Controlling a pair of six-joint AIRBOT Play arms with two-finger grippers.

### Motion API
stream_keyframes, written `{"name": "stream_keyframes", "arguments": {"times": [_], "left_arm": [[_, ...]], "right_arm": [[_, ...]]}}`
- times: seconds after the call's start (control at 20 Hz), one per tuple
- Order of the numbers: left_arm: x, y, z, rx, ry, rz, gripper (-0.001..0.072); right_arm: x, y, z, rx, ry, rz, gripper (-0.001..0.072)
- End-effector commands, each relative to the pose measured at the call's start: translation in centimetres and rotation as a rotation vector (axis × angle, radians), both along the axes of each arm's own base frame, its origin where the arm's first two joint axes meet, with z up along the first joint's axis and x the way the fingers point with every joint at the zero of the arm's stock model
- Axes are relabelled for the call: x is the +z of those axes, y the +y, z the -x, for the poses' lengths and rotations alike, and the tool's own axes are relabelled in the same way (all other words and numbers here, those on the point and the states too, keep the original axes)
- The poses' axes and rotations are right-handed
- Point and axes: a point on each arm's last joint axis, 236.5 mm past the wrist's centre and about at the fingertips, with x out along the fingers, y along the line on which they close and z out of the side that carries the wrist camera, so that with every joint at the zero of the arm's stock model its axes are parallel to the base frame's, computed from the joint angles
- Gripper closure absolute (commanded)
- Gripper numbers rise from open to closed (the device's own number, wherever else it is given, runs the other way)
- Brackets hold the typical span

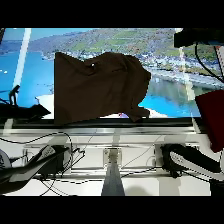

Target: Fold the clothes and pants, and hang the long-sleeved shirts on hangers.

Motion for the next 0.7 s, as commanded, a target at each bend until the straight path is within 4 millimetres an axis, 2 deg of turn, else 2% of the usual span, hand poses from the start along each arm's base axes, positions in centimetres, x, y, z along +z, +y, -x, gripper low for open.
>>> {"name": "stream_keyframes", "arguments": {"times": [0.0,0.15,0.35,0.5,0.55,0.65], "left_arm": [[-3.0,-0.9,1.7,-0.013,0.031,0.019,0.012],[-4.4,-1.4,2.2,0.001,0.067,0.047,0.0121],[-5.2,-2.1,0.8,-0.014,0.029,0.064,0.0124],[-5.6,-3.6,0.4,-0.069,0.029,0.087,0.0359],[-5.8,-3.8,0.2,-0.084,0.026,0.079,0.0377],[-6.0,-4.2,-0.2,-0.111,0.013,0.059,0.0377]], "right_arm": [[0.5,0.2,-0.5,0.004,-0.03,-0.006,0.0699],[0.6,0.3,-0.5,0.008,-0.032,-0.013,0.0699],[0.6,0.6,-0.5,0.014,-0.031,-0.025,0.0699],[0.2,-0.6,-0.8,-0.001,-0.026,0.035,0.0699],[-0.6,-1.2,-0.9,-0.011,-0.001,0.043,0.0699],[-3.7,-3.4,-0.5,-0.049,0.119,0.072,0.0699]]}}
